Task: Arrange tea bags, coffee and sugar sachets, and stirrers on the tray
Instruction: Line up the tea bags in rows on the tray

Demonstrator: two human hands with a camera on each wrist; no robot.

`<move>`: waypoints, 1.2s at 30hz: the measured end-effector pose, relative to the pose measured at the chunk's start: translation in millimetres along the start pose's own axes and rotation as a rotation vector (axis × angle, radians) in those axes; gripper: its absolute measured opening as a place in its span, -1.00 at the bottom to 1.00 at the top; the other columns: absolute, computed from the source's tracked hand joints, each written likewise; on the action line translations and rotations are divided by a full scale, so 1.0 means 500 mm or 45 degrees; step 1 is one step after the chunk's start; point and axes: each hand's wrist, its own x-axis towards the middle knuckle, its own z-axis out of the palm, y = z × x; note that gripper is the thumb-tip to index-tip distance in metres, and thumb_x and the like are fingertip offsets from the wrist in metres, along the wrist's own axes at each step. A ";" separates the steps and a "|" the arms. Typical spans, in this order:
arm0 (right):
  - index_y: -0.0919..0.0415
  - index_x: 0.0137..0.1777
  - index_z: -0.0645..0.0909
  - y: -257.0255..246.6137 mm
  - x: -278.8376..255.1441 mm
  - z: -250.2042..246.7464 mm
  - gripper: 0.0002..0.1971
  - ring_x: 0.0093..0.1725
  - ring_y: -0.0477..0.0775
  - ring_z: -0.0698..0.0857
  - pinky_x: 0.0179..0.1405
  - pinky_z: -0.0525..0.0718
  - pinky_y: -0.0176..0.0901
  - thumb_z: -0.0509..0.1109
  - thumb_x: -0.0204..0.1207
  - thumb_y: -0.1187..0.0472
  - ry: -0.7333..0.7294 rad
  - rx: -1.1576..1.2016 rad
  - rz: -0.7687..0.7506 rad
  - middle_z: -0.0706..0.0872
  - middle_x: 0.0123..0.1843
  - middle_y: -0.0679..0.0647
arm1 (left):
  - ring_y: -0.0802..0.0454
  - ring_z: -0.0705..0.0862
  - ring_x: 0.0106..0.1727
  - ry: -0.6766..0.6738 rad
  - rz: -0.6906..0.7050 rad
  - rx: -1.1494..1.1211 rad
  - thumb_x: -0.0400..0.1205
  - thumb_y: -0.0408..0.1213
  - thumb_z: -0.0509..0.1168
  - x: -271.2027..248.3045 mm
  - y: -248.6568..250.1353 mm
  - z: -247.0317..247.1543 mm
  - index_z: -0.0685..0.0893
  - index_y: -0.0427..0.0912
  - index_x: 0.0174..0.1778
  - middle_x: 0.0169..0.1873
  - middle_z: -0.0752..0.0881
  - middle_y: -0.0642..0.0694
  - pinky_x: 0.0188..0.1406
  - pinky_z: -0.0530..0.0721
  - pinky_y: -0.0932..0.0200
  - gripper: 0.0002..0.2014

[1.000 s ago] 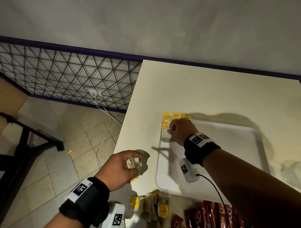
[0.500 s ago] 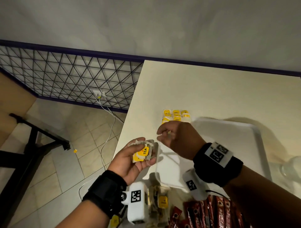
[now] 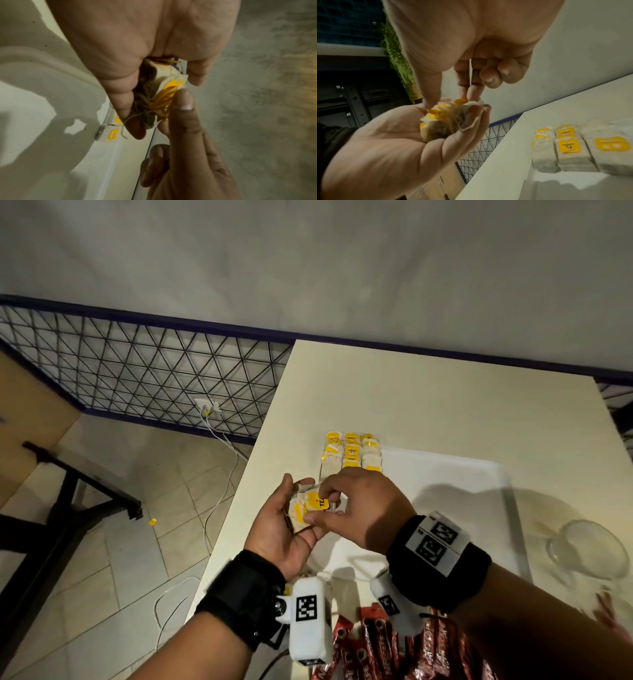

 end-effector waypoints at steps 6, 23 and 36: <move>0.03 -0.13 0.72 0.002 -0.021 -0.015 -0.66 -0.12 -0.01 0.66 -0.07 0.64 -0.06 0.22 0.41 -0.16 0.083 0.030 0.007 0.71 -0.21 -0.03 | -0.13 0.78 -0.20 -0.046 0.033 0.020 0.53 -0.05 0.26 -0.007 -0.016 0.023 0.64 -0.26 -0.10 -0.21 0.77 -0.28 -0.12 0.78 0.03 -0.70; 0.07 -0.19 0.67 0.006 -0.034 -0.026 -0.96 -0.43 -0.40 0.57 -0.33 0.41 -0.58 0.47 0.47 0.19 0.462 0.206 0.158 0.57 -0.43 -0.26 | -0.18 0.76 0.13 -0.130 -0.039 -0.025 0.53 -0.18 0.28 0.007 -0.023 0.055 0.68 -0.35 0.21 0.16 0.74 -0.36 -0.01 0.79 -0.05 -0.59; 0.13 -0.29 0.48 0.026 -0.020 -0.026 -0.83 -0.45 -0.19 0.49 -0.41 0.35 -0.46 0.38 0.51 0.23 0.407 0.202 0.145 0.55 -0.49 -0.20 | -0.07 0.64 -0.32 -0.135 0.491 1.066 0.20 -0.55 0.26 -0.013 -0.004 0.033 0.73 -0.29 -0.14 -0.10 0.80 -0.16 -0.40 0.58 0.15 -0.66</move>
